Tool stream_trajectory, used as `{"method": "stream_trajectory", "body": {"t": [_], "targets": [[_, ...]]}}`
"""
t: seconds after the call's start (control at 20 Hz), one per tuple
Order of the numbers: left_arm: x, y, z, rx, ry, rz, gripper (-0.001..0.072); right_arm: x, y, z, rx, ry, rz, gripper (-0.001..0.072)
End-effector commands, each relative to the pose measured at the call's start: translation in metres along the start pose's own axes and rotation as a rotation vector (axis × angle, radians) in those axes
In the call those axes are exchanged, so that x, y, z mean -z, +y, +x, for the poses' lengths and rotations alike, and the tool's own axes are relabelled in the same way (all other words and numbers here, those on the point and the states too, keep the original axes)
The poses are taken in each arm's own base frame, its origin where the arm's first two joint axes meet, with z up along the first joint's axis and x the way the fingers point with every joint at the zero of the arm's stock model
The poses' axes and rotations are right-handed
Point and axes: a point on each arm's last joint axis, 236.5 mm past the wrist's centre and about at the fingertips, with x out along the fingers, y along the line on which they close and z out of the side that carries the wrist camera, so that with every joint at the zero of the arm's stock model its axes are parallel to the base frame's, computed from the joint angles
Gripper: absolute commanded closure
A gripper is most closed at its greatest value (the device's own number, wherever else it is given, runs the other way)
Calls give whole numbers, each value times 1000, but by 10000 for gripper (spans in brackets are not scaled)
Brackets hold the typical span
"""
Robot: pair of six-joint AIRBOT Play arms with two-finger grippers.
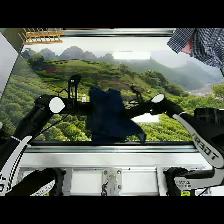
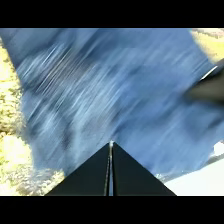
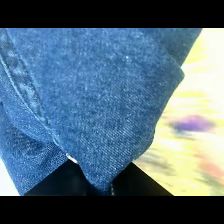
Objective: Fold the clothes and pants, and hang the long-sleeved shirts on hangers.
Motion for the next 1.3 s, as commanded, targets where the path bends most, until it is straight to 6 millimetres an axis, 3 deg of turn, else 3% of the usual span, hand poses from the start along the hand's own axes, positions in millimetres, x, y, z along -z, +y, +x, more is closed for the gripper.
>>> {"method": "stream_trajectory", "body": {"t": [0.0,0.1,0.2,0.3,0.45,0.55,0.7,0.8,0.95,1.1,1.25], "targets": [[0,0,0,0,0,2,699,-43,-90,-118,370,-167,37,670],[0,0,0,0,0,2,700,-53,-136,-201,508,-307,137,670],[0,0,0,0,0,2,699,-43,-177,-271,585,-437,267,670],[0,0,0,0,0,2,699,-20,-215,-326,645,-533,398,670],[0,0,0,0,0,2,700,18,-257,-385,716,-642,554,670],[0,0,0,0,0,2,700,35,-273,-411,749,-704,617,670],[0,0,0,0,0,2,699,42,-282,-430,784,-753,641,670],[0,0,0,0,0,2,699,21,-268,-450,760,-825,612,670],[0,0,0,0,0,2,699,11,-242,-475,782,-891,574,670],[0,0,0,-1,-1,4,699,34,-231,-489,879,-866,620,670],[0,0,0,-2,-1,4,699,71,-232,-483,961,-739,692,670]]}}
